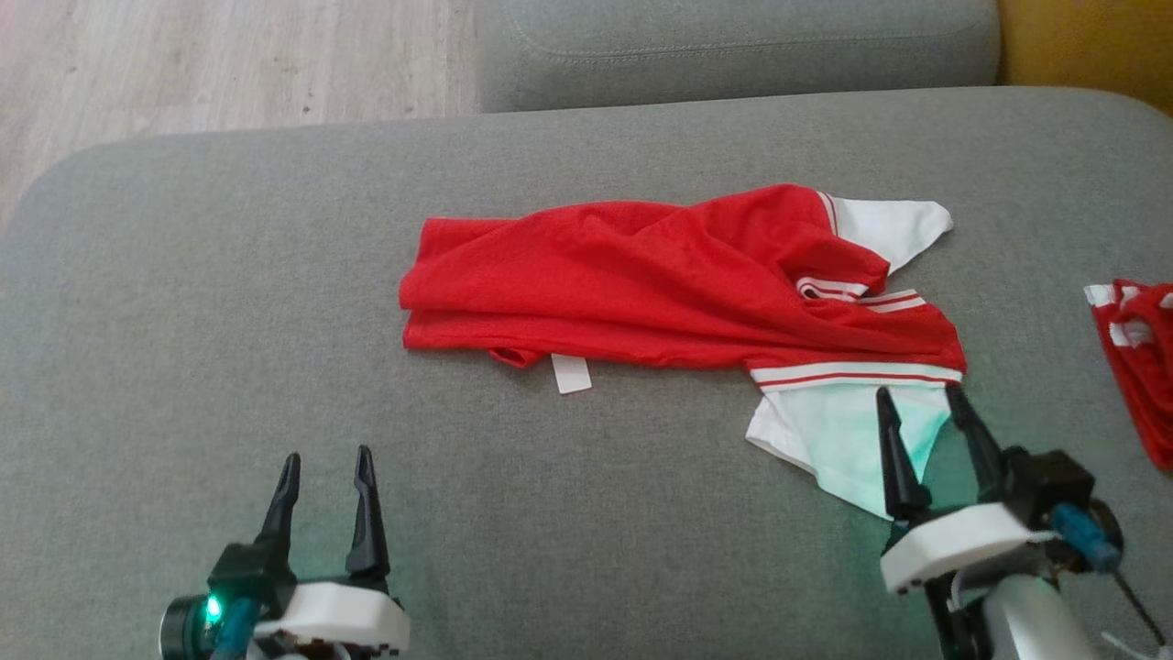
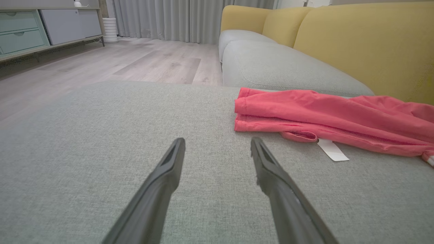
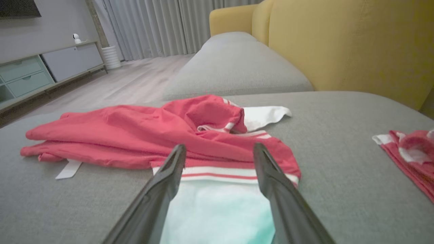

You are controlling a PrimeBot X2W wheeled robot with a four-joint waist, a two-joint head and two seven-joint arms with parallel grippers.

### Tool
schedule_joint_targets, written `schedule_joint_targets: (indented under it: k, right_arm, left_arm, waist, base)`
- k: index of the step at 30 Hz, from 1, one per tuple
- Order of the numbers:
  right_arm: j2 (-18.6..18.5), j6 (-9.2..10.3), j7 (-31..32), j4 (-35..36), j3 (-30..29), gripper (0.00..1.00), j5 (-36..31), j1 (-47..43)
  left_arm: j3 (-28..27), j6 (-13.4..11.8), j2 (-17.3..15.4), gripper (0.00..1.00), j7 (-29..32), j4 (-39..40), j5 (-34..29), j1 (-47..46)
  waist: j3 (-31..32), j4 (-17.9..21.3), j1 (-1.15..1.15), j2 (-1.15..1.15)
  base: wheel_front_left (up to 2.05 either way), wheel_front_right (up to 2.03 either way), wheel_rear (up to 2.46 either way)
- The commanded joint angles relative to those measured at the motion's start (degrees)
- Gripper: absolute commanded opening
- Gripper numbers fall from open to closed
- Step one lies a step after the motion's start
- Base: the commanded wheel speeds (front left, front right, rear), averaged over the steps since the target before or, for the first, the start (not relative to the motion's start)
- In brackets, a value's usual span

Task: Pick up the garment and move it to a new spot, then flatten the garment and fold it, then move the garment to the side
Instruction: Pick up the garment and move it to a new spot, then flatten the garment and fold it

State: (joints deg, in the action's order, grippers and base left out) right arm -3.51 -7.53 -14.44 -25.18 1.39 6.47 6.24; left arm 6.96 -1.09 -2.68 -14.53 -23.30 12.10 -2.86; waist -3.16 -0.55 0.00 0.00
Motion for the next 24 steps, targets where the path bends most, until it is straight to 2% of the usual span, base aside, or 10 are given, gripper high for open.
schedule_joint_targets:
  k: [1,7,11,13,17,21,24]
  right_arm:
    - [0.4,0.04,-0.6,1.2,1.8,1.00,-0.5,0.5]
    - [0.6,0.04,-0.6,1.0,2.5,1.00,-0.4,0.6]
    - [0.6,0.04,-0.6,1.2,2.7,1.00,-0.2,1.2]
    - [0.6,0.04,-0.6,1.6,3.7,1.00,0.0,2.2]
    - [0.6,0.04,-0.6,2.3,5.2,1.00,0.5,4.1]
    - [0.6,0.04,-0.6,3.0,5.9,1.00,0.7,5.9]
    - [0.6,0.04,-0.6,3.3,5.8,1.00,0.8,6.7]
  left_arm:
    - [-2.4,-0.5,-0.2,1.00,-0.5,2.0,-0.2,-0.6]
    - [-2.1,-0.8,-0.2,1.00,-0.5,2.3,0.4,-0.6]
    - [-1.5,0.0,-0.2,1.00,-0.5,1.9,1.2,-2.3]
    - [-0.4,1.9,-0.2,1.00,-0.5,-0.1,2.9,-6.0]
    - [-0.5,3.1,-0.2,1.00,-0.5,-3.4,2.9,-13.4]
    - [-2.1,3.5,-0.2,1.00,-0.5,-8.1,3.3,-19.4]
    - [-3.7,2.9,-0.2,1.00,-0.5,-12.4,3.1,-22.3]
  waist:
    - [0.1,0.1,0.00,0.00]
    - [-0.2,0.6,0.00,0.00]
    - [-1.1,0.8,0.00,0.00]
    - [-3.1,1.3,0.00,0.00]
    - [-6.8,3.0,0.00,0.00]
    - [-9.8,5.3,0.00,0.00]
    - [-11.3,6.9,0.00,0.00]
  base:
    - [0.00,0.00,0.00]
    - [0.00,0.00,0.00]
    - [0.00,0.00,0.00]
    - [0.00,0.00,0.00]
    - [0.00,0.00,0.00]
    - [0.00,0.00,0.00]
    - [0.00,0.00,0.00]
